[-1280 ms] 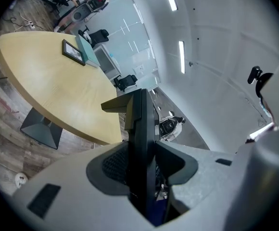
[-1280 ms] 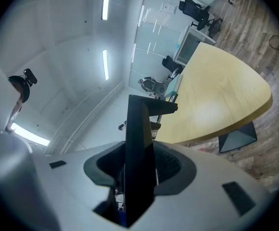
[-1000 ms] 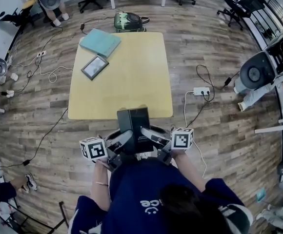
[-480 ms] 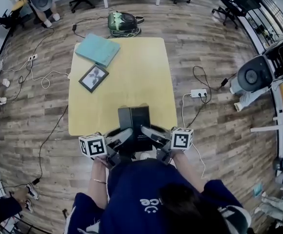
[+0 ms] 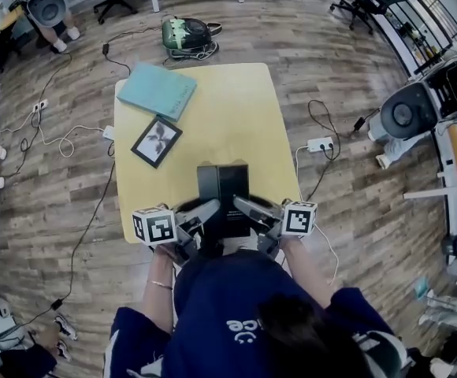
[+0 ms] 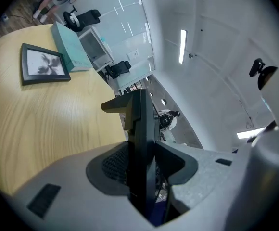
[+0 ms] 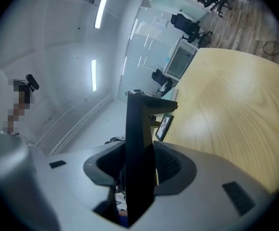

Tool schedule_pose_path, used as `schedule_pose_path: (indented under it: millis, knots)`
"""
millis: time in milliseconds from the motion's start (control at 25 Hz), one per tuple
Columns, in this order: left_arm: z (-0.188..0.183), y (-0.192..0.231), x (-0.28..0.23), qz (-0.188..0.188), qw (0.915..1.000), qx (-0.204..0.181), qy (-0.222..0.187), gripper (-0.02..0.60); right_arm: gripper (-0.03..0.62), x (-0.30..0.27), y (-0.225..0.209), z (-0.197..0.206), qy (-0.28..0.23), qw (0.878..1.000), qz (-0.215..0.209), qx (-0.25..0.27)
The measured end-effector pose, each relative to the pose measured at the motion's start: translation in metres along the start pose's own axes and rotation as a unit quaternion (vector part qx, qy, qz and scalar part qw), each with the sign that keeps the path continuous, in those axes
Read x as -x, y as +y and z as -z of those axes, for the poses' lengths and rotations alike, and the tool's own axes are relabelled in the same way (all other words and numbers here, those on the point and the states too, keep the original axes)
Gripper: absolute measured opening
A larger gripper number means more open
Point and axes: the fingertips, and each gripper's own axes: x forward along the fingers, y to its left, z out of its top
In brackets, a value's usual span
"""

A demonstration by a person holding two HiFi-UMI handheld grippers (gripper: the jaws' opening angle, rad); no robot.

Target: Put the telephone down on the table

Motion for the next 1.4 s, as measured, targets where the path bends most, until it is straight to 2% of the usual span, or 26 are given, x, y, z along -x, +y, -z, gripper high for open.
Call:
schedule_pose_path:
  millis: [240, 760, 1080, 1400]
  knots:
    - [-0.028, 0.013, -0.003, 0.009, 1.0000, 0.003, -0.003, 0.172, 0.187, -0.024, -0.004, -0.025, 0.002, 1.000, 0.005, 0.030]
    - [-0.070, 0.029, -0.027, -0.013, 0.9994, 0.014, -0.029, 0.172, 0.187, -0.045, -0.025, -0.069, 0.045, 0.999, -0.010, 0.023]
    - [-0.094, 0.041, -0.051, -0.022, 0.9991, 0.016, -0.032, 0.172, 0.187, -0.053, -0.049, -0.096, 0.043, 0.999, -0.014, 0.015]
    - [-0.103, 0.075, -0.071, -0.038, 0.9974, 0.046, -0.039, 0.172, 0.189, -0.066, -0.083, -0.109, 0.048, 0.999, -0.001, -0.015]
